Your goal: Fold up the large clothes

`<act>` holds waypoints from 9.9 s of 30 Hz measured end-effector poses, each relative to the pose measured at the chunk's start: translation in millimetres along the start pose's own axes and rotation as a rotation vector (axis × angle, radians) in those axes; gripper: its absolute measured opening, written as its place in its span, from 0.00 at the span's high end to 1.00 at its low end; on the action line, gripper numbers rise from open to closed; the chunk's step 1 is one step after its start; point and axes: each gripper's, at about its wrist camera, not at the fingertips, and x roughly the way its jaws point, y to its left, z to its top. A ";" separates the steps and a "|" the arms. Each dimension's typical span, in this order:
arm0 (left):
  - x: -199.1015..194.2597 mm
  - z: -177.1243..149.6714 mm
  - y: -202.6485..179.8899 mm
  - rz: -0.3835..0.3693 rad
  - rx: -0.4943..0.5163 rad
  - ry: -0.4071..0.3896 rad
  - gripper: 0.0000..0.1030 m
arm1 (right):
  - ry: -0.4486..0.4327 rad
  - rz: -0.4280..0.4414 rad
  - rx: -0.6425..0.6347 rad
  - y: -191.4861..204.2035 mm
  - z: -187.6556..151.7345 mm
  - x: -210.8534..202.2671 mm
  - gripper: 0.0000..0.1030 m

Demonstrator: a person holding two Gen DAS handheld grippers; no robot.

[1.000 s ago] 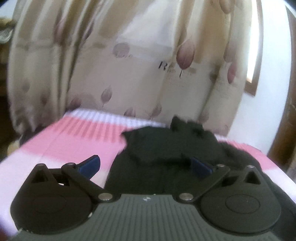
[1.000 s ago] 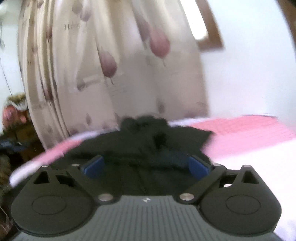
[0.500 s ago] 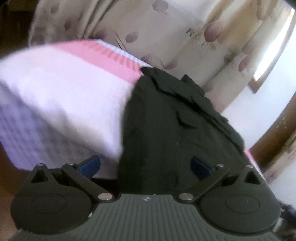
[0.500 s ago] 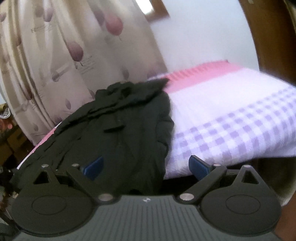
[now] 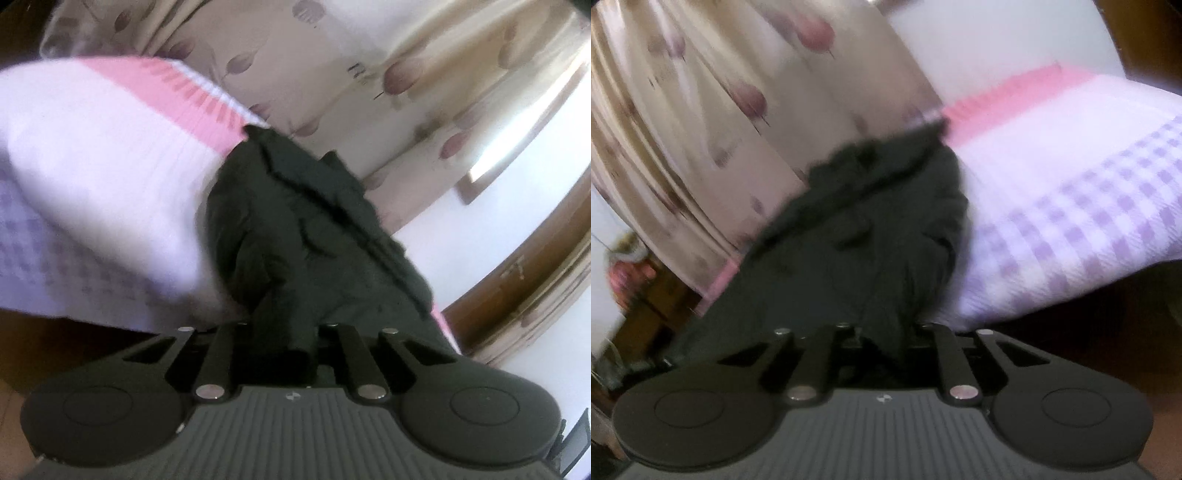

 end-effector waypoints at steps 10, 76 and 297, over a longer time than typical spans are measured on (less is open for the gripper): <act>-35.1 -12.2 -21.1 -0.045 0.036 -0.016 0.89 | -0.054 0.148 0.103 7.2 3.0 -32.6 0.90; -44.7 46.1 -93.3 0.070 0.234 -0.123 0.88 | -0.168 0.296 0.086 40.0 84.1 -28.8 0.89; 312.7 202.7 -9.7 0.077 0.713 0.218 0.30 | -0.277 -0.218 -0.574 114.1 101.8 267.1 0.02</act>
